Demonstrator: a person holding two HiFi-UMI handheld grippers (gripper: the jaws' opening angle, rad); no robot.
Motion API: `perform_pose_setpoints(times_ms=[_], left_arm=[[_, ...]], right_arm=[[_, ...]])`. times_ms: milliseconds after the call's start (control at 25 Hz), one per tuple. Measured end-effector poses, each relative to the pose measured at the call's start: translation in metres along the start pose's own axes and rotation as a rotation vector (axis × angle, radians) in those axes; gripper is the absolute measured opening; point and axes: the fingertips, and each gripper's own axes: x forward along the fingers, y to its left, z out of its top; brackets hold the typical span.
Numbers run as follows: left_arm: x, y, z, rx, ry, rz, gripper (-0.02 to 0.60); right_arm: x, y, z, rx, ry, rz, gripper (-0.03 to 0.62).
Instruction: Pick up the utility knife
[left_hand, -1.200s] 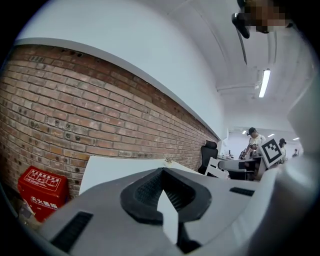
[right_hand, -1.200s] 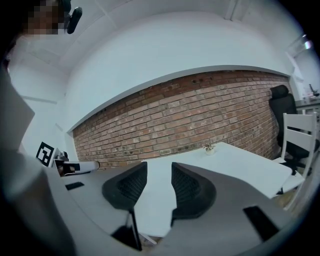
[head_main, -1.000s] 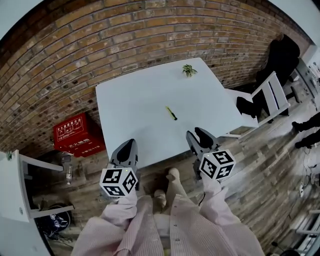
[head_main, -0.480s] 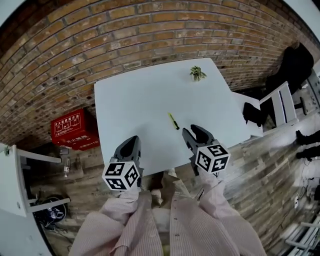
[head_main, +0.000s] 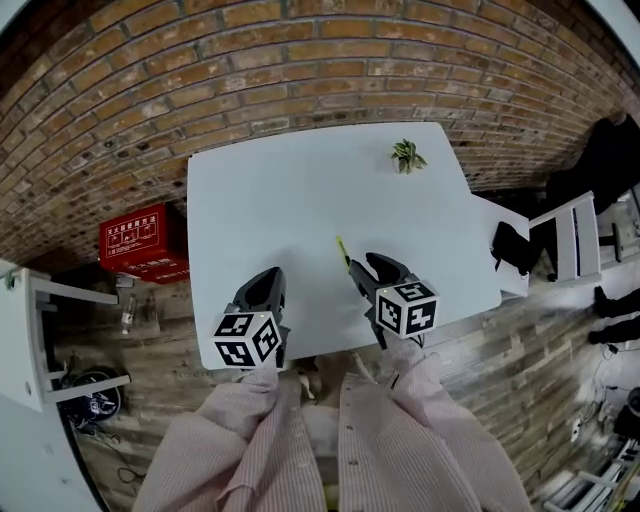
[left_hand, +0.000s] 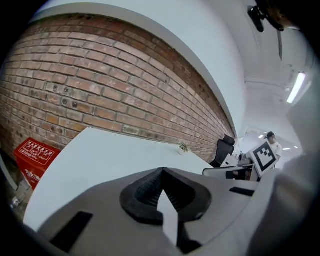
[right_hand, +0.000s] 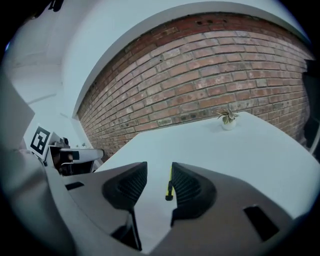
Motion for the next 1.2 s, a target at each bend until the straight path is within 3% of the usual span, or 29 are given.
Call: perform_pose_setpoints(times_ms=[560, 1200], left_arm=[[0.039, 0.01, -0.03, -0.077, 0.083, 0.085, -0.008], [0.048, 0.014, -0.046, -0.079, 0.154, 0.095, -0.008]], right_arm=[[0.051, -0.012, -0.027, -0.062, 0.18, 0.095, 0.153], [0.072, -0.017, -0.049, -0.179, 0.299, 0.01, 0.152]])
